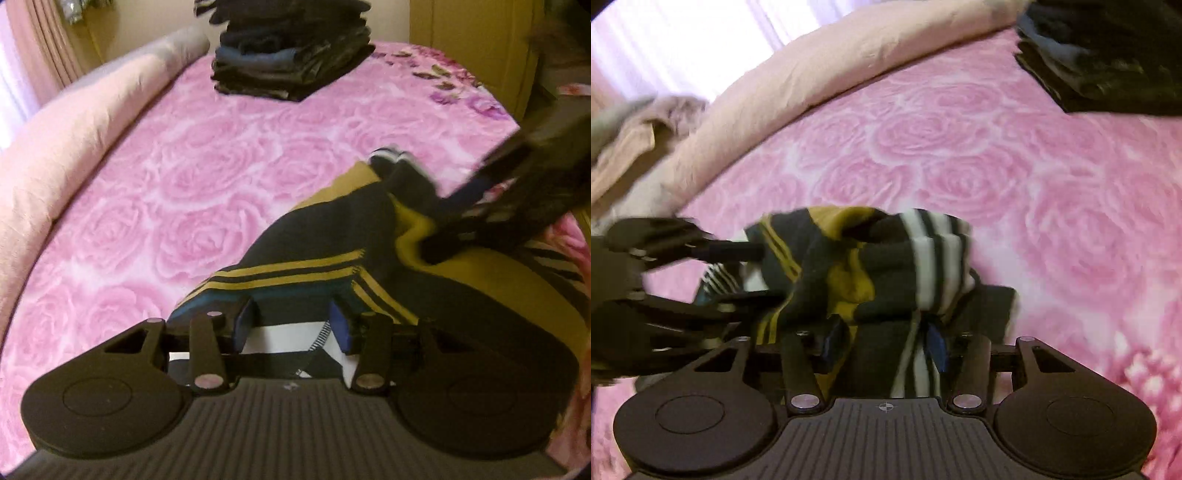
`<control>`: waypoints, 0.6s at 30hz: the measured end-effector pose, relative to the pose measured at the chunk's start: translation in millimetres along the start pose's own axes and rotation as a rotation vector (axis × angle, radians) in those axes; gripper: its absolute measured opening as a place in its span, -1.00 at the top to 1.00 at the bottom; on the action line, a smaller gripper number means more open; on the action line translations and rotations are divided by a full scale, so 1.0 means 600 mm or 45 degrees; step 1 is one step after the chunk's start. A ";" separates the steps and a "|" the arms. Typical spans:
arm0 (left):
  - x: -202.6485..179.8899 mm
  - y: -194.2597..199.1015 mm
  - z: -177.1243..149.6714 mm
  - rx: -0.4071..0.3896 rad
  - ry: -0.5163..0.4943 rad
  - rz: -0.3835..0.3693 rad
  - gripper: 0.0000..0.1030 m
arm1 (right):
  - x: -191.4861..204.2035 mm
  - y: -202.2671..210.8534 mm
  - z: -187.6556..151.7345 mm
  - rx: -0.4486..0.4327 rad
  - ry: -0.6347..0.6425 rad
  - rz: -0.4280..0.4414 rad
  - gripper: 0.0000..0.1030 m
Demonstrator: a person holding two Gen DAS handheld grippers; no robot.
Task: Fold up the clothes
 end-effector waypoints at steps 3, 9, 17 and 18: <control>0.009 -0.012 0.005 0.032 -0.027 -0.006 0.17 | -0.023 0.031 -0.017 0.011 -0.066 -0.014 0.08; 0.022 -0.007 0.010 0.055 -0.016 -0.047 0.15 | -0.023 0.082 -0.015 -0.031 -0.091 -0.046 0.08; 0.076 0.027 -0.022 0.087 0.175 0.058 0.20 | 0.005 0.044 0.043 -0.135 0.074 0.013 0.08; 0.087 0.022 -0.033 0.114 0.210 0.070 0.18 | -0.002 0.026 0.043 -0.103 0.099 -0.046 0.08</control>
Point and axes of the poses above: each gripper's, at about its wrist camera, not at the fingertips, and y roughly against the way its jaws point, x to its left, z to its top, the point moved 4 cm from there along -y, roughly the way its jaws point, and after that the axes turned 10 degrees about -z, right-handed, at the moved point
